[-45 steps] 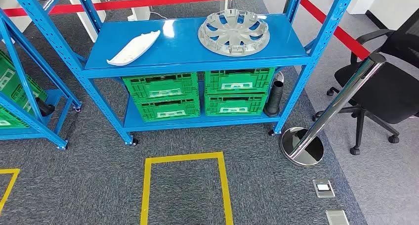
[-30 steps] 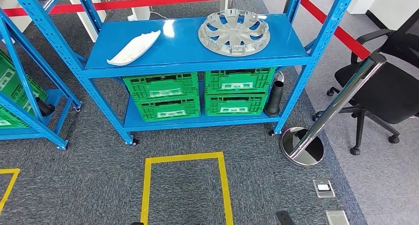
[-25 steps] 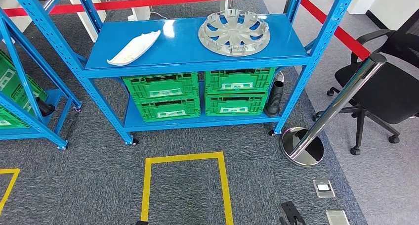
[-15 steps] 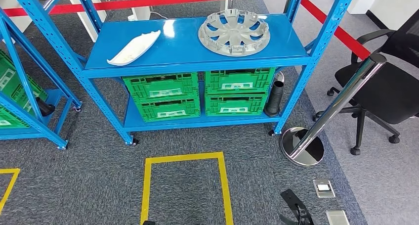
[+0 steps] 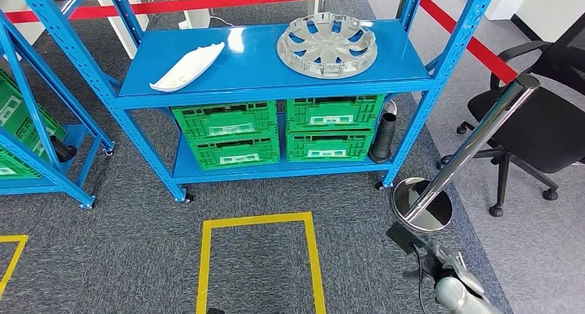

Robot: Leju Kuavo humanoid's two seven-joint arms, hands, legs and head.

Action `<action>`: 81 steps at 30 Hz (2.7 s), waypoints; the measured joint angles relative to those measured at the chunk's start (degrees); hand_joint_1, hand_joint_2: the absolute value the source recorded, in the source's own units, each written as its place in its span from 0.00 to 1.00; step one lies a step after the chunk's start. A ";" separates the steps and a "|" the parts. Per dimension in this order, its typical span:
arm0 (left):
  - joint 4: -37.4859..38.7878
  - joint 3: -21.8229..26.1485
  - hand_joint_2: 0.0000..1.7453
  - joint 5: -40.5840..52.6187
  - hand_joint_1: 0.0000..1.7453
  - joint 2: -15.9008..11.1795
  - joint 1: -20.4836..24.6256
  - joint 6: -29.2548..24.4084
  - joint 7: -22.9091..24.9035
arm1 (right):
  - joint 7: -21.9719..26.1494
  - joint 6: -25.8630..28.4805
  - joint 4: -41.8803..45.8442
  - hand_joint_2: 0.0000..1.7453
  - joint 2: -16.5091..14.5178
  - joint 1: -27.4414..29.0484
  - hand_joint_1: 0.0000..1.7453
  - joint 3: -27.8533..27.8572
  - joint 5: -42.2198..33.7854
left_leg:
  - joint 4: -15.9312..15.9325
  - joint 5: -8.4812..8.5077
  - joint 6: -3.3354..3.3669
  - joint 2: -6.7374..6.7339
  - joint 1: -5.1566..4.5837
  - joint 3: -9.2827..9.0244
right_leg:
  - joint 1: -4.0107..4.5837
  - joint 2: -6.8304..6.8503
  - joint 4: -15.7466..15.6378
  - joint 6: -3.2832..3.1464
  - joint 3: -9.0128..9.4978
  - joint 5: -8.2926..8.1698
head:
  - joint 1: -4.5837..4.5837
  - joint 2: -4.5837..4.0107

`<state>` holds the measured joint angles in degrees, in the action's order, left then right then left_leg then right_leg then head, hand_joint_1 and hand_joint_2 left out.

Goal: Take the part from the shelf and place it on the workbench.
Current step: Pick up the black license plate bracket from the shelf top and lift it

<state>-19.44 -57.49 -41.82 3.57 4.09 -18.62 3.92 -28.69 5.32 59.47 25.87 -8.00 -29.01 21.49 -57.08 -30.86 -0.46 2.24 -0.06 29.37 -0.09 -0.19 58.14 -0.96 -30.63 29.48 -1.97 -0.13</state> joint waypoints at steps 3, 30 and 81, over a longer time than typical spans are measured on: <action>0.21 -1.44 0.00 -0.58 0.00 0.02 0.34 -0.12 0.24 | -1.09 -2.50 4.02 1.00 1.40 -2.08 0.00 0.46 3.77 | 0.00 0.00 0.00 0.00 0.00 0.00 | 0.00 0.00 0.00 0.02 0.00 -0.02 | 0.00 0.00; 1.86 -12.84 0.00 -1.26 0.00 0.91 4.11 0.03 2.73 | -7.91 -23.73 33.55 1.00 6.71 -32.47 0.00 -12.50 26.98 | -0.01 0.03 0.02 0.02 0.01 0.07 | 0.02 0.04 0.03 0.04 -0.02 -0.03 | 0.01 0.00; 3.33 -17.50 0.00 3.56 0.00 1.02 5.23 0.62 4.45 | -10.13 -24.59 41.53 1.00 12.81 -17.87 0.00 -7.76 36.60 | -0.07 0.02 0.03 0.01 0.00 0.07 | 0.01 0.00 0.02 0.04 -0.07 -0.03 | 0.01 0.00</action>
<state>-16.11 -74.99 -38.25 4.59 9.32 -17.99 8.37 -38.82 -19.26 101.00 38.69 -25.87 -36.77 58.09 -57.16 -30.84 -0.44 2.24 -0.05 29.44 -0.08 -0.19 58.15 -0.92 -30.69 29.45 -1.96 -0.13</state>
